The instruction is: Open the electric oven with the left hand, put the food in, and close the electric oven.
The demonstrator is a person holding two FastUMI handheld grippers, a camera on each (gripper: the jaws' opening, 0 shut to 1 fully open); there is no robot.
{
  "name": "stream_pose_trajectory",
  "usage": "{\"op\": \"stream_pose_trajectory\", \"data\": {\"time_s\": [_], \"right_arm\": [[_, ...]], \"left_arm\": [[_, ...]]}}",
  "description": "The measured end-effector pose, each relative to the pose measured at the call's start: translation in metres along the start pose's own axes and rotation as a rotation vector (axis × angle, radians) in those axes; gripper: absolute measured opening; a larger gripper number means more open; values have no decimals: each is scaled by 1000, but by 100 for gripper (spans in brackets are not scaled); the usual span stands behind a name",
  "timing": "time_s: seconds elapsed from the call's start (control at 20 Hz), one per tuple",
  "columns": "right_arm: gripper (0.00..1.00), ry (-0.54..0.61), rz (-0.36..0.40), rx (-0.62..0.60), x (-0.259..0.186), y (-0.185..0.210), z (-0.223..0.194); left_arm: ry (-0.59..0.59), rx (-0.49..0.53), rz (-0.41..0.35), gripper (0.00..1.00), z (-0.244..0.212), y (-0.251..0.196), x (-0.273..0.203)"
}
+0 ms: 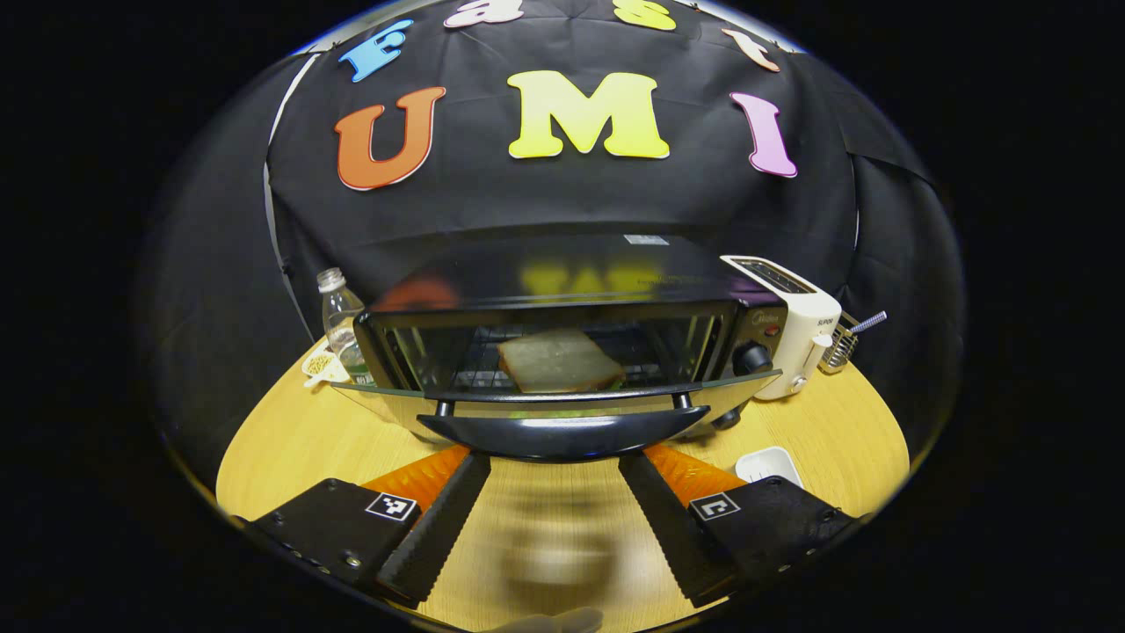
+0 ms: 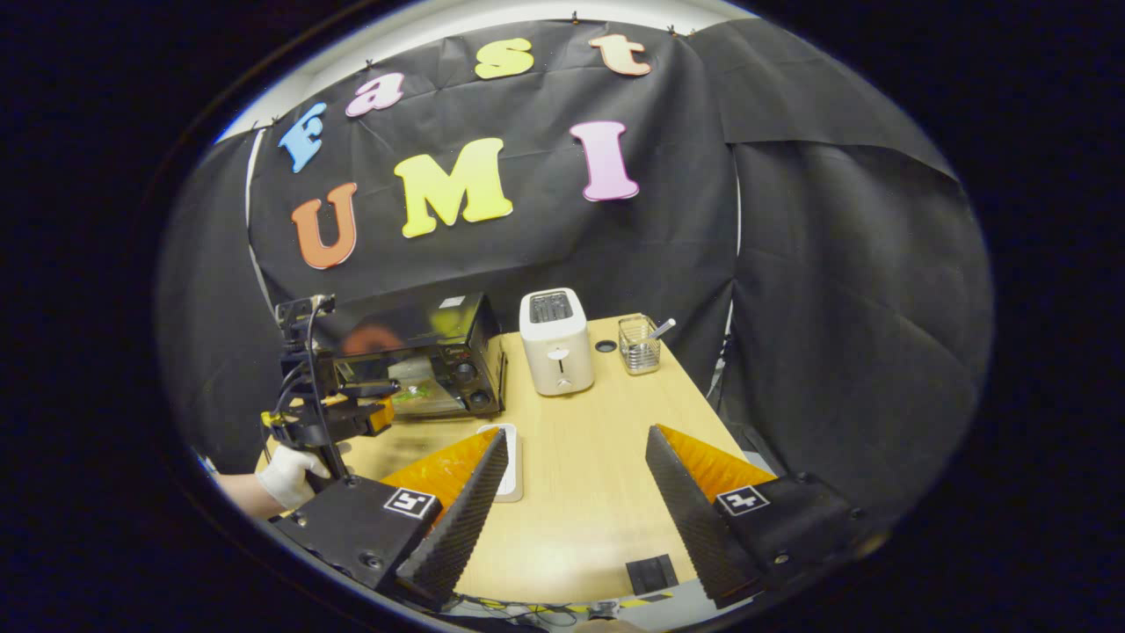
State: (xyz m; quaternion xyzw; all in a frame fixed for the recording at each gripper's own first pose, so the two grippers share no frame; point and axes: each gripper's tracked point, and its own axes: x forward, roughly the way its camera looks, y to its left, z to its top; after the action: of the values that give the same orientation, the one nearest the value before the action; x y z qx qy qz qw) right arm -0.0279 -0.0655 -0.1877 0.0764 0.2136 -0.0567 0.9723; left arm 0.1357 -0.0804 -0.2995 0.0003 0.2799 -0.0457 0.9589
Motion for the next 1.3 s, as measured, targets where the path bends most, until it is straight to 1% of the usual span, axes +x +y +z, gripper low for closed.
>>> {"op": "stream_pose_trajectory", "data": {"time_s": [0.15,0.3,0.5,0.7,0.75,0.8,0.95,1.0,1.05,1.15,1.25,1.3], "right_arm": [[100,1,14,-8,3,5,2],[100,5,29,-16,9,10,2],[100,15,38,-21,13,6,3],[100,3,84,-57,18,9,11],[100,-3,101,-73,20,11,13],[90,-8,120,-89,22,14,16],[90,-41,180,-138,29,17,26],[100,-48,203,-149,30,19,29],[91,-56,219,-153,31,21,33],[91,-70,234,-150,29,24,39],[91,-109,225,-146,19,27,55],[100,-132,206,-149,12,30,65]], "left_arm": [[-26,-29,9,97,16,2,5],[-20,-42,15,96,15,5,6],[-25,-46,27,96,15,7,5],[-53,-51,42,97,23,5,-13],[-63,-52,46,97,26,4,-20],[-76,-52,56,97,30,4,-30],[-125,-55,95,97,41,7,-70],[-142,-55,109,96,44,8,-86],[-162,-54,123,96,49,9,-100],[-197,-64,123,97,61,8,-129],[-254,-60,109,96,82,11,-163],[-293,-50,109,96,94,16,-181]]}}
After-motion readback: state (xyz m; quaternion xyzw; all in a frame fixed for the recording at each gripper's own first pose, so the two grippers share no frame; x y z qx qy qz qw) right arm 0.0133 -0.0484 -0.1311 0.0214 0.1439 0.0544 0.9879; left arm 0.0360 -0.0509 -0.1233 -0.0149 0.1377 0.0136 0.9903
